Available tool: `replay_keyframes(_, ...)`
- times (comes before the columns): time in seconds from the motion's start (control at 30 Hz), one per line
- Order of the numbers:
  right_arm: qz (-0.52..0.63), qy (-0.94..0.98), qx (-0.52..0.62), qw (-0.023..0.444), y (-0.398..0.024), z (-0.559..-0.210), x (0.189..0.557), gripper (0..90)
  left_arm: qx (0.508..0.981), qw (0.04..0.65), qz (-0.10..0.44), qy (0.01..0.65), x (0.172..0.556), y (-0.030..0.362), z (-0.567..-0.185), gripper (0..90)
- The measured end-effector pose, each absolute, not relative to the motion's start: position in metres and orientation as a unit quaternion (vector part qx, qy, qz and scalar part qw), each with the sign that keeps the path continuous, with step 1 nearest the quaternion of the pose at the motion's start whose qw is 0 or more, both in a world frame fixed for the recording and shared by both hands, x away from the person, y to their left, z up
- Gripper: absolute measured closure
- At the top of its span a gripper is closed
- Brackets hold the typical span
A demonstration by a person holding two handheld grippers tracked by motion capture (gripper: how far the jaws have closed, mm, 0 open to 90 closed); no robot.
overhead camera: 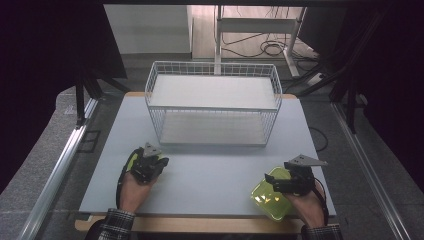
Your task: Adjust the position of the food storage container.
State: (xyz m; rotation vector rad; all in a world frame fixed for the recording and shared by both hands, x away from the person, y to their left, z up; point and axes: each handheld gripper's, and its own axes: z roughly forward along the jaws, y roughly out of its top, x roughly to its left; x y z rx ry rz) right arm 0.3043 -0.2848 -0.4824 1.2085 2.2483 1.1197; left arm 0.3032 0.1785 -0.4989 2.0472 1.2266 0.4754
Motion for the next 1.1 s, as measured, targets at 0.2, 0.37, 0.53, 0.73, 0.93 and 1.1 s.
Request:
replay_keyframes(0.2,0.395,0.794,0.427,0.176,-0.285,-0.483,0.304,12.2,0.78,0.344,0.188,0.487,0.309,0.197,-0.501,90.0)
replay_keyframes(0.37,0.395,0.795,0.426,0.174,-0.285,-0.483,0.304,13.1,0.774,0.349,0.192,0.491,0.312,0.203,-0.501,90.0)
replay_keyframes(0.53,0.399,0.796,0.426,0.162,-0.285,-0.48,0.303,22.0,0.779,0.362,0.199,0.472,0.305,0.194,-0.496,89.8)
replay_keyframes(0.73,0.397,0.803,0.412,0.167,-0.289,-0.467,0.295,48.7,0.788,0.381,0.188,0.446,0.293,0.178,-0.498,86.9)
replay_keyframes(0.93,0.395,0.825,0.378,0.14,-0.296,-0.461,0.278,77.8,0.802,0.385,0.166,0.425,0.284,0.165,-0.506,80.2)
replay_keyframes(1.1,0.397,0.83,0.369,0.129,-0.307,-0.461,0.261,89.1,0.809,0.385,0.17,0.41,0.285,0.159,-0.513,57.2)
